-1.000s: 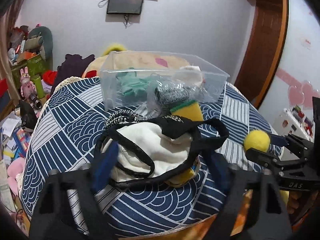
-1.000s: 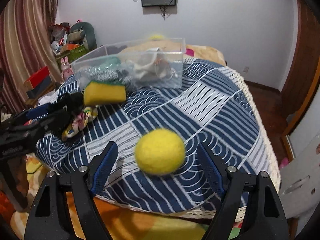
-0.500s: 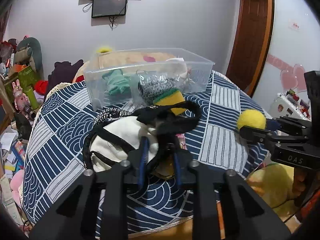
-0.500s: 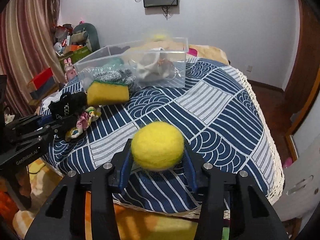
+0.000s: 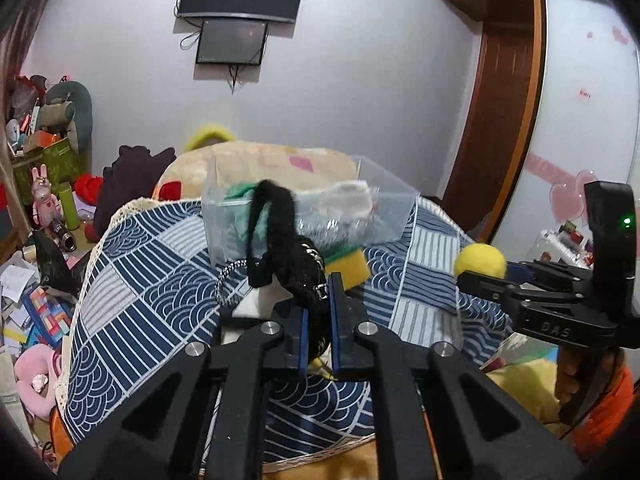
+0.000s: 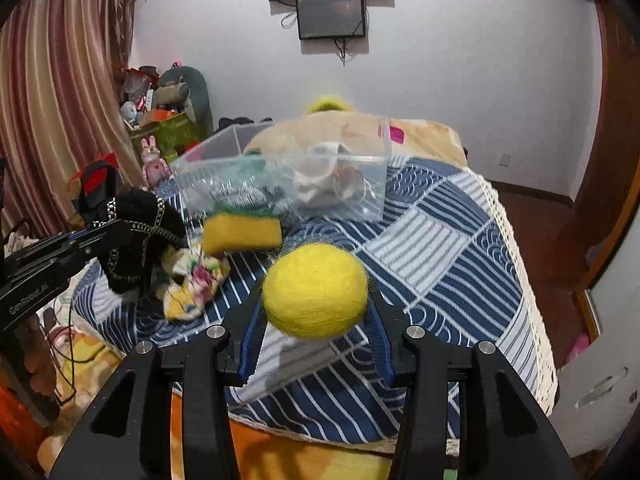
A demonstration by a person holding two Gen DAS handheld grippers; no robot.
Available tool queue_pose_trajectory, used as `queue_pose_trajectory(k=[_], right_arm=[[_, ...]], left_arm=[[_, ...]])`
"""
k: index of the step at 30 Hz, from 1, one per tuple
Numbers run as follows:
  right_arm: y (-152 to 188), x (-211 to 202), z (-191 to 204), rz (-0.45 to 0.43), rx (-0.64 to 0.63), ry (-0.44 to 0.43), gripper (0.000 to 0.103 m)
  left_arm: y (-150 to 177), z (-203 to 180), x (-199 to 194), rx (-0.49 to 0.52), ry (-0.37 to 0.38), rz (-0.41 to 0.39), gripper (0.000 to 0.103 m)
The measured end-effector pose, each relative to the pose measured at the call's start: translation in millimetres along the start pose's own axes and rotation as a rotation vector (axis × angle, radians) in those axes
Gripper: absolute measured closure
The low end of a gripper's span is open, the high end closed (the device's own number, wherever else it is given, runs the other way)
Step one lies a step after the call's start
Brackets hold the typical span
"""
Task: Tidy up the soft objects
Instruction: 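Carry the bag with the left tool while the right tool carries the ball over the box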
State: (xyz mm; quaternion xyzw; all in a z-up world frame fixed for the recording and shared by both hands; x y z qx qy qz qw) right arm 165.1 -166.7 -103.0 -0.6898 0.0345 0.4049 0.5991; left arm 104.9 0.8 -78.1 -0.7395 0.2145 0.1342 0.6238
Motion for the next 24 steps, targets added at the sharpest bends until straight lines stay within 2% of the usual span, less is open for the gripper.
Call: queue_pose_trajectory(k=[9, 16, 24], right_arm=[[-34, -8, 4, -0.093, -0.011, -0.018, 0.061], [-57, -2, 8, -0.128, -0.013, -0.040, 0.061], [-85, 7, 11, -0.170, -0.022, -0.052, 0.061]], left_arm=[[-34, 5, -11, -0.006, 0.019, -0.069, 0.096], [-65, 18, -2, -0.035, 0.054, -0.083, 0.096], [-99, 27, 3, -0.025, 0.037, -0.117, 0.096]])
Point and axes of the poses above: each gripper's, at about its wrist camera, not at the fingertips, and x roughly the way its jaws point, z to its left, y to its underside, the point moved 7 cm from there along x, roughly the way its jaws point, and after that the axes turned 2 degrees about y, right-handed, at the moved point
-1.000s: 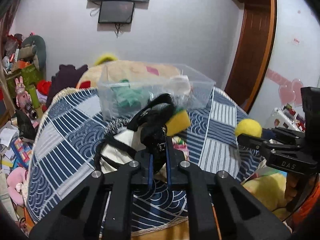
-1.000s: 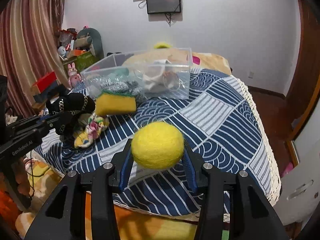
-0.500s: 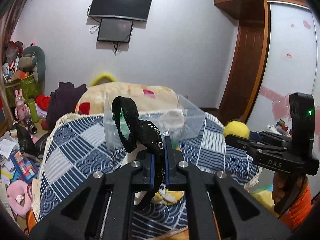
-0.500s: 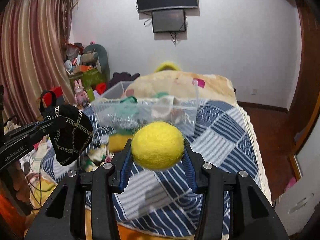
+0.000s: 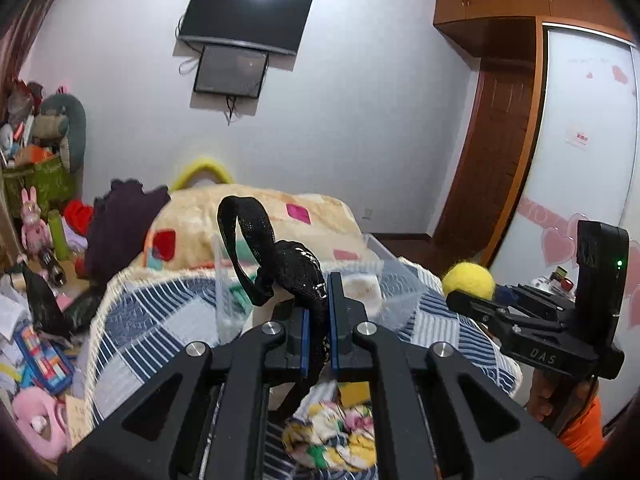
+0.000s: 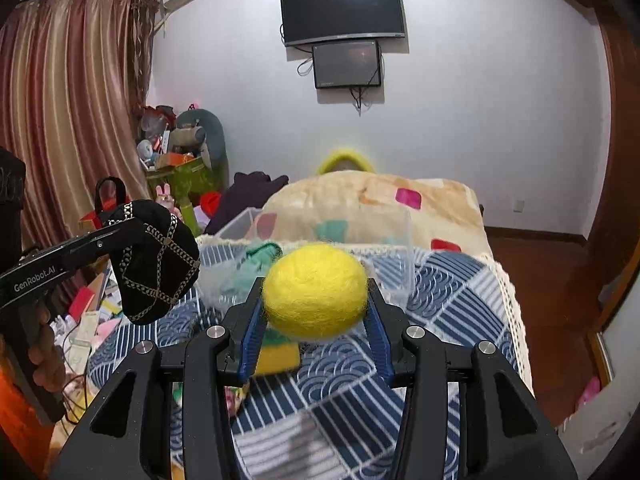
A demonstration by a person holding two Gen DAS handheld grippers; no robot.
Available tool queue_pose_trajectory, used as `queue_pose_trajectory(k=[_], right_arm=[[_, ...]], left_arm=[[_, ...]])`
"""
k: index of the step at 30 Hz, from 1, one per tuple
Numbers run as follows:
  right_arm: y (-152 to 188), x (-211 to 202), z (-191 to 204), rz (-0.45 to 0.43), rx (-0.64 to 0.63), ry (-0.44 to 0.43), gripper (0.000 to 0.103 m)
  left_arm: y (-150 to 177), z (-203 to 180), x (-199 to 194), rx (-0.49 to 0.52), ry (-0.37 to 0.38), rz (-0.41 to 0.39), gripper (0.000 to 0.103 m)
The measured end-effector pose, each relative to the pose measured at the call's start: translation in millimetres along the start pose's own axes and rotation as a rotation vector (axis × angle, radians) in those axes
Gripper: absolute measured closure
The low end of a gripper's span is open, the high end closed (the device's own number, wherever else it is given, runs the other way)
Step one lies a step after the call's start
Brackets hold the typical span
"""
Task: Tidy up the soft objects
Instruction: 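Carry the bag with the left tool while the right tool carries the ball over the box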
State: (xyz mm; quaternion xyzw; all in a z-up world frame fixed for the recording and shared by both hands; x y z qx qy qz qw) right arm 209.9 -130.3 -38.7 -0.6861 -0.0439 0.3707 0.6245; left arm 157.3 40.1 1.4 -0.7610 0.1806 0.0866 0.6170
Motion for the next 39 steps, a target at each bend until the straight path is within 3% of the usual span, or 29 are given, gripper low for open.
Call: queue_pose_trajectory(k=[9, 19, 29, 35, 39], right_arm=[[-26, 35, 11, -0.004, 0.004, -0.041, 0.061], [-33, 81, 23, 0.047, -0.032, -0.051, 0.061], [-10, 125, 14, 0.174, -0.037, -0.047, 0.061], [-4, 132, 11, 0.211, -0.050, -0.037, 0.061], [-3, 135, 12, 0.224, -0.060, -0.031, 0.060]], left_arm=[[-29, 2, 25, 0.038, -0.032, -0.047, 0.096], [-26, 18, 80, 0.053, -0.058, -0.008, 0.096], [-13, 26, 121, 0.031, -0.022, 0.088, 0.096], [6, 38, 147, -0.037, 0.005, 0.198, 0.096], [11, 40, 150, -0.052, 0.002, 0.217, 0.096]])
Point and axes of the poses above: each gripper's, at about its wrist camera, not at the fingertips, and x roughly the way its jaws point, z to its left, y to its underside, the point moved 7 cm from there along x, roughly the way its jaws point, and after that the axes turned 2 degrees about y, right-handed, at the moved point
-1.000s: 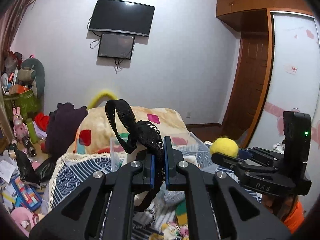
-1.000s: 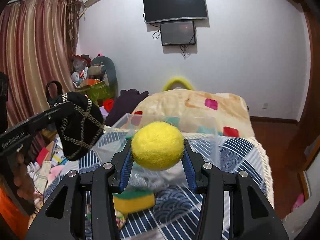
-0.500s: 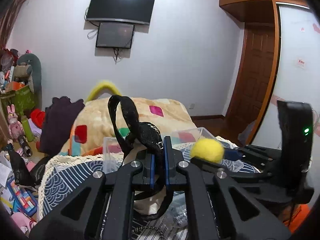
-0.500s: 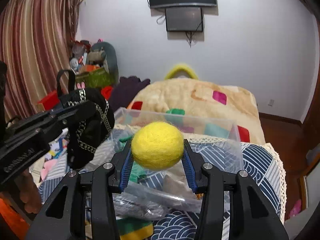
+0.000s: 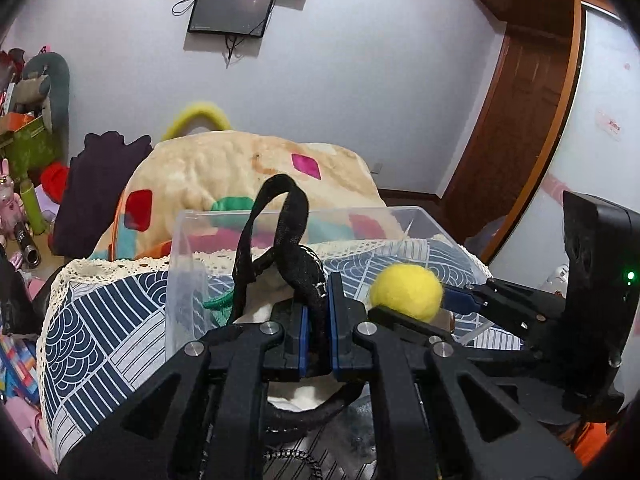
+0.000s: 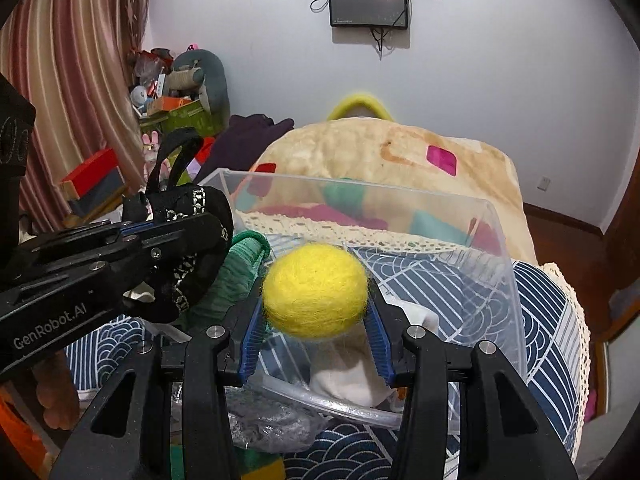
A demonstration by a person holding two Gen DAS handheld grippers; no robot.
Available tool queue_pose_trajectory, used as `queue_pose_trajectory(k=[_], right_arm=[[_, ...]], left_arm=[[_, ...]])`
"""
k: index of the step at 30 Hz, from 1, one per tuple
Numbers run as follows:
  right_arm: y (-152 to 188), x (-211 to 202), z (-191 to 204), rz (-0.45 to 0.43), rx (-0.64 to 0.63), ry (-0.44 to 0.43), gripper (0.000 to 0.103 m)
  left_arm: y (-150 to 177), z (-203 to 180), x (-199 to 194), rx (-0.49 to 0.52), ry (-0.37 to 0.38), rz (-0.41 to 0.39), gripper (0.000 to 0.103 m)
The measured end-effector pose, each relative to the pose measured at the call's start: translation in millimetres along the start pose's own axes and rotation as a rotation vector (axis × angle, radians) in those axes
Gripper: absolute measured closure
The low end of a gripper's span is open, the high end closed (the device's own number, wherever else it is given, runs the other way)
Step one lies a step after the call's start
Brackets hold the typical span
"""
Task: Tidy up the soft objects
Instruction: 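Carry the bag with the left tool while the right tool carries the ball over the box, then open the left tool into the box while the right tool drops the ball inside, then grasp the braided bracelet with the left tool while the right tool grasps the green-yellow sponge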
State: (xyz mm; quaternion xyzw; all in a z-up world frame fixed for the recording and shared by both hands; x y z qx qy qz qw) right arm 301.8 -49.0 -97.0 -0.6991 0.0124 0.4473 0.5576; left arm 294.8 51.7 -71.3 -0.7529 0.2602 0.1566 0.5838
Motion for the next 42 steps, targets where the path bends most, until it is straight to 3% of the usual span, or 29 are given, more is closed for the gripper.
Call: queue_pose_trajectory(k=[4, 6, 8, 17, 24, 28, 35, 42], right_arm=[[0, 1, 0, 0.005, -0.009, 0.015, 0.060], [1, 0, 0, 0.010, -0.010, 0.016, 0.059], [2, -1, -2, 0.014, -0.009, 0.019, 0.056], [-1, -21, -9, -0.036, 0.001, 0.046, 0.030], [-5, -50, -15, -0.095, 0.022, 0.056, 0.021], [-5, -66, -14, -0.124, 0.023, 0.047, 0.020], [5, -87, -5, -0.165, 0.012, 0.045, 0.005], [24, -88, 9, -0.161, 0.008, 0.015, 0.000]], left_arm=[[4, -2, 2, 0.020, -0.024, 0.021, 0.093], [5, -3, 1, 0.016, -0.036, 0.028, 0.082], [5, -1, -3, 0.005, -0.041, 0.024, 0.060], [5, -2, -30, 0.009, -0.048, -0.007, 0.043], [4, -5, -65, 0.044, -0.088, -0.074, 0.024], [9, -6, -87, 0.050, -0.102, -0.106, 0.006], [27, -10, -113, 0.079, -0.128, -0.128, 0.002], [57, 2, -116, 0.048, -0.164, -0.104, 0.001]])
Point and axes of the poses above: each gripper's, at about its wrist camera, not at the fingertips, and x roughly the way its jaws point, z to its left, y to its underside, the point moved 7 cm from there along x, roughly the way its jaws point, and after that the axes turned 2 degrees about y, right-handed, at the moved point
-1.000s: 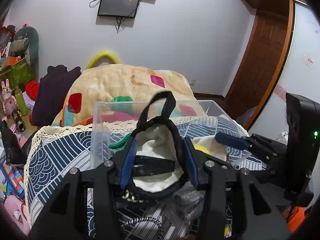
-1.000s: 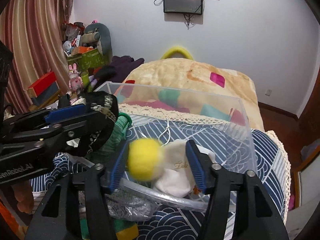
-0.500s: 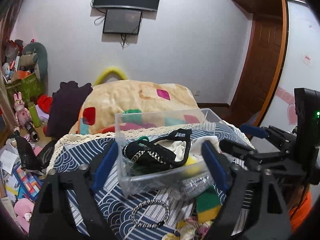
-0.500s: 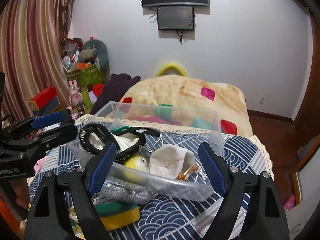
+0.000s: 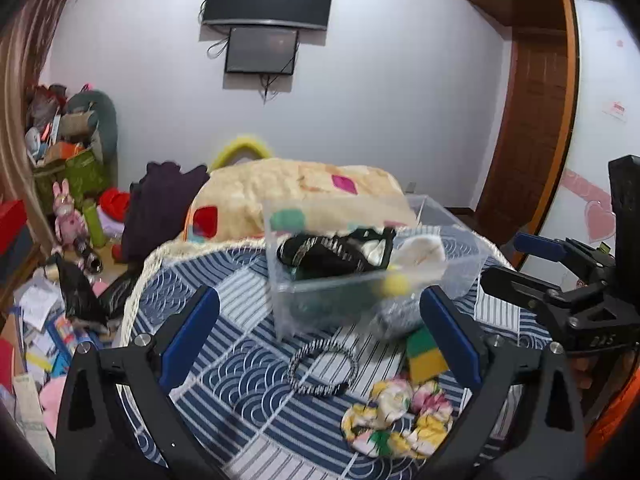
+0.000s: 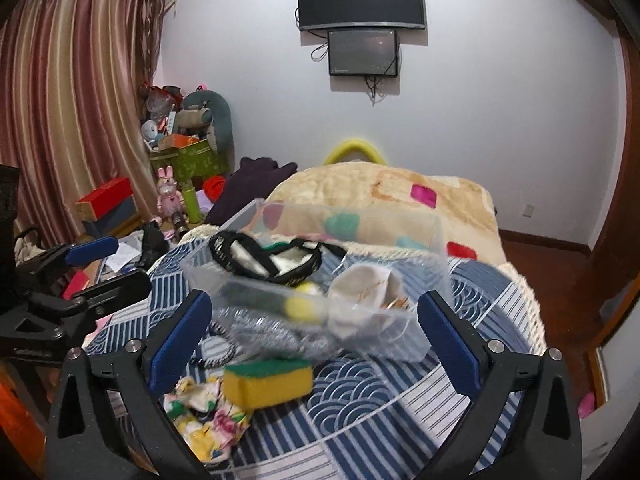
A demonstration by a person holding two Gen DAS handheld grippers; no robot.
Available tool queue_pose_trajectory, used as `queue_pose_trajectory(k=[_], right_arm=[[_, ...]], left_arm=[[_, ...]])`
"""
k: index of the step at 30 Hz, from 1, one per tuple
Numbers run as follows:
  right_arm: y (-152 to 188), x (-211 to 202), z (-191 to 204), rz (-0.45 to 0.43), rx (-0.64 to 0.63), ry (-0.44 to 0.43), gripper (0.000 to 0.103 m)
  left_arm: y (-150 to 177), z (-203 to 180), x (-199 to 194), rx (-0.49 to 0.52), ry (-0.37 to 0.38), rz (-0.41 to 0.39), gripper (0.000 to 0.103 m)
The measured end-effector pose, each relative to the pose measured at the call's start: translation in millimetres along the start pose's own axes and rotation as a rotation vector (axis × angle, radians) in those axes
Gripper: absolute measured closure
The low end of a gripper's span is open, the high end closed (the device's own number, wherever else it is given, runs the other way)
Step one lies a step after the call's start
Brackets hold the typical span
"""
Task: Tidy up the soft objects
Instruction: 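Grasp the braided bracelet with the left tool while the right tool grasps the green-yellow sponge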
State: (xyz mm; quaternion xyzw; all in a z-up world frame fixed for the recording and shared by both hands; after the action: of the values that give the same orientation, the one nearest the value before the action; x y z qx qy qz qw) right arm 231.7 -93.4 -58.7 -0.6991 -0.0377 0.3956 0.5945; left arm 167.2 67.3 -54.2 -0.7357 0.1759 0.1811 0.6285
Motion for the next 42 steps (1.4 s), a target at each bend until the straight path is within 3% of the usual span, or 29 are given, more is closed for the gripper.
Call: queue_pose_trajectory(k=[10, 14, 18, 22, 30, 32, 38, 42], right_arm=[[42, 21, 17, 0.119, 0.007, -0.050, 0.000], [50, 30, 21, 0.147, 0.011, -0.063, 0.000], [55, 37, 25, 0.168, 0.004, -0.083, 0.001], [58, 43, 29, 0.182, -0.005, -0.089, 0.009], [67, 50, 28, 0.216, 0.017, -0.121, 0.030], [68, 50, 32, 0.224, 0.015, -0.142, 0.041], [70, 41, 35, 0.199, -0.011, -0.117, 0.048], [68, 33, 30, 0.179, -0.001, -0.105, 0.049]], left_arm=[[53, 20, 26, -0.022, -0.029, 0.123, 0.003], [55, 26, 38, -0.029, -0.014, 0.159, 0.027], [58, 31, 56, -0.048, 0.007, 0.210, 0.040], [67, 33, 74, -0.074, 0.036, 0.270, 0.059], [73, 25, 88, -0.026, 0.017, 0.303, 0.062], [73, 23, 89, -0.011, 0.010, 0.300, 0.062], [74, 27, 85, -0.032, -0.010, 0.288, 0.091], [74, 31, 78, -0.067, 0.004, 0.277, 0.096]])
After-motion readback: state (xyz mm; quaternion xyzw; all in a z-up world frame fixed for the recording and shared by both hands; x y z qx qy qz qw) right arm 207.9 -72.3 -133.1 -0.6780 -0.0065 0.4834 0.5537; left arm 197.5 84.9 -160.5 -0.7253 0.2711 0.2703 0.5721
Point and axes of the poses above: each gripper's, at about its wrist camera, not at the fingertips, and x roughly the way its jaws point, z to its left, y to its underside, the point moved 7 cm from there along x, roughly the way its jaws point, and after that the axes turned 2 degrees about y, right-handed, at the moved point
